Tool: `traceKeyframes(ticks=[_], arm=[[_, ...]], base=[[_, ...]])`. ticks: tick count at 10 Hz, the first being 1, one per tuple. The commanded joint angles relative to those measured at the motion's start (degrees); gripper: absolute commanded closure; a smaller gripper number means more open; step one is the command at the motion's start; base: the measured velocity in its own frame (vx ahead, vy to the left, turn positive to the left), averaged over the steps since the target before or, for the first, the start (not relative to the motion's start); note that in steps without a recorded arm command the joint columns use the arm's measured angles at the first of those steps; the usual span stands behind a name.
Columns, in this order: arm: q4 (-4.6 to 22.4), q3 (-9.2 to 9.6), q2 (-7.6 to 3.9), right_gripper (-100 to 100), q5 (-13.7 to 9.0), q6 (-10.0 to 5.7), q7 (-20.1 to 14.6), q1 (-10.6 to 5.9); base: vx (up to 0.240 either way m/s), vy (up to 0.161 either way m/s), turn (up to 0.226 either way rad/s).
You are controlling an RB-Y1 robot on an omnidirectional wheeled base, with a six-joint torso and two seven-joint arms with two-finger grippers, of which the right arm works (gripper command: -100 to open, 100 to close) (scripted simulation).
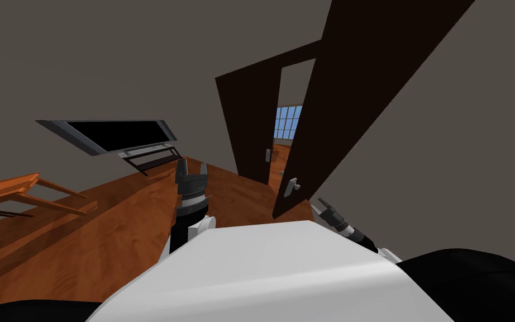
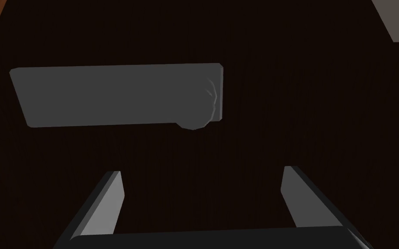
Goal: Pull the door open
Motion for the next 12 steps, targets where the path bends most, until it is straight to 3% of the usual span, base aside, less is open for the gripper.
traceKeyframes(ticks=[1,5,6,7,12], arm=[[0.24,0.13,0.06,-100,-0.37,1.0,0.05,-0.79],[0.73,0.4,0.2,-100,-1.15,3.08,0.14,-2.44],[0.67,0.33,0.16,-100,-1.01,2.5,0.16,-2.09],[0.67,0.33,0.16,100,-1.01,2.5,0.16,-2.09],[0.67,0.33,0.16,100,-1.01,2.5,0.16,-2.09]], base=[[0.094,0.042,0.092],[0.195,0.082,0.083],[0.099,0.039,0.023],[-0.007,-0.005,-0.019],[-0.019,-0.008,0.0]])
